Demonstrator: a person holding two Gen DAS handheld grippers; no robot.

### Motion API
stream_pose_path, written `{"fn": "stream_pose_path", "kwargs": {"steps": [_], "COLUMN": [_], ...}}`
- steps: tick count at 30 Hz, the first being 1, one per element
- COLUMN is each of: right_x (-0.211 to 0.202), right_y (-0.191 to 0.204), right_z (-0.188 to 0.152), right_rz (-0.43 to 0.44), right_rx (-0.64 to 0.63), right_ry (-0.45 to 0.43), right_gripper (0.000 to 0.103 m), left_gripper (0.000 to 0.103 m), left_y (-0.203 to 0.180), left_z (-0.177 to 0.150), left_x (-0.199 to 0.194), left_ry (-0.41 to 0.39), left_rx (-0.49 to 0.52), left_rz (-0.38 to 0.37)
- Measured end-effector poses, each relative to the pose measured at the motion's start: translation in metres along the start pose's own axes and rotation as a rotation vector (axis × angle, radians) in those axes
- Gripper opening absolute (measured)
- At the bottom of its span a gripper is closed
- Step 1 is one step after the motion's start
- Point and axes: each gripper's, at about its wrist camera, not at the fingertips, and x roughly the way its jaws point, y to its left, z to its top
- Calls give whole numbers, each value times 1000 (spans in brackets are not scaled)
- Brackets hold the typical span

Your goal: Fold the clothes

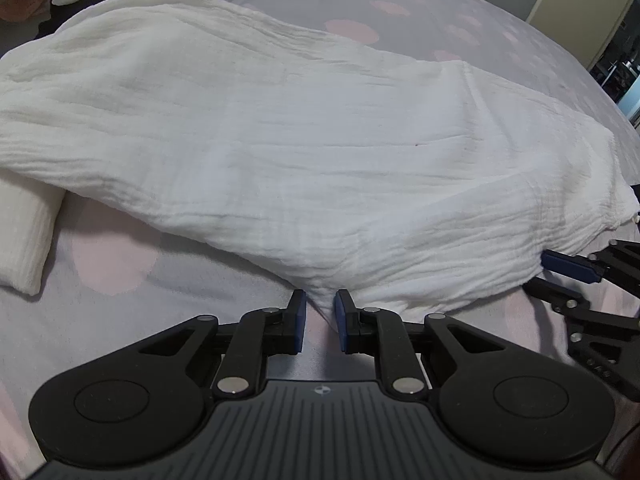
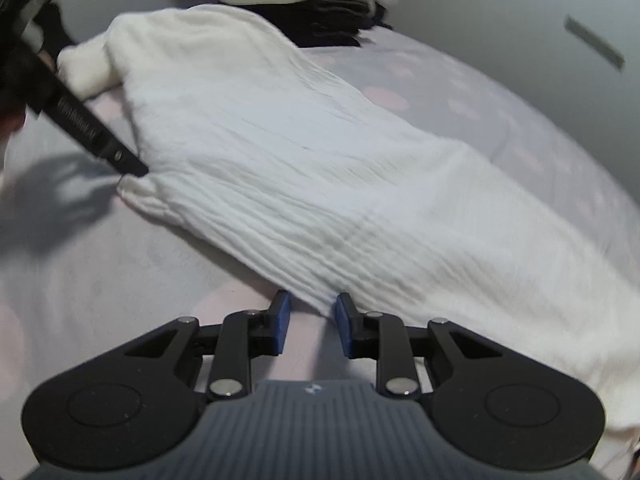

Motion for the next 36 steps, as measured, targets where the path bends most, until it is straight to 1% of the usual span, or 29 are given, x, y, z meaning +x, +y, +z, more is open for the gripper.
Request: {"fn": "stream_pose_path", "kwargs": {"steps": [1, 2, 4, 6, 8, 12, 14, 17, 18, 20, 25, 27, 28, 30, 32, 36], "right_x": [-1, -2, -9, -15, -27, -37, -43, -50, -53, -58, -67, -67, -67, -67, -68, -65], "right_y": [-3, -6, -18, -35, -56, -102, -126, -162, -174, -195, -243, -259, -265, -277, -289, -313], "right_z": [2, 3, 1, -6, -24, -51, -60, -66, -66, -68, -69, -69, -72, -76, -84, -111], "right_rz": [4, 8, -11, -63, -139, -305, -351, -377, -385, -408, -460, -471, -474, -478, -479, -424], "right_rx": [26, 52, 114, 189, 283, 441, 539, 679, 715, 782, 909, 939, 951, 975, 1011, 1156], "right_ry": [6, 11, -7, -36, -48, -12, 6, 30, 33, 36, 20, 15, 8, -7, -32, -78], "right_gripper": [26, 23, 22, 22, 22, 22, 22, 27, 33, 40, 45, 50, 51, 58, 59, 59], "left_gripper": [20, 20, 20, 20, 20, 20, 20, 20, 20, 20, 20, 20, 20, 20, 20, 20], "left_y": [-1, -2, -1, -1, -1, -2, -2, -1, -1, -1, 0, 2, 2, 2, 1, 0], "left_z": [0, -1, -1, -2, -1, 0, 1, 1, 1, 1, 2, 3, 3, 4, 5, 6], "left_x": [-1, -1, -1, 0, 1, 2, 1, 1, 1, 1, 1, 2, 2, 3, 3, 4], "left_ry": [-1, -1, -3, -7, -8, -5, -2, -1, 0, 0, 4, 5, 6, 8, 10, 14], "left_rx": [2, 3, 2, 2, 2, 3, 1, 0, 0, 0, -4, -5, -6, -5, -3, 6], "left_rz": [4, 6, 4, 0, -2, 2, 1, -1, -2, -3, -11, -15, -18, -19, -16, -9]}}
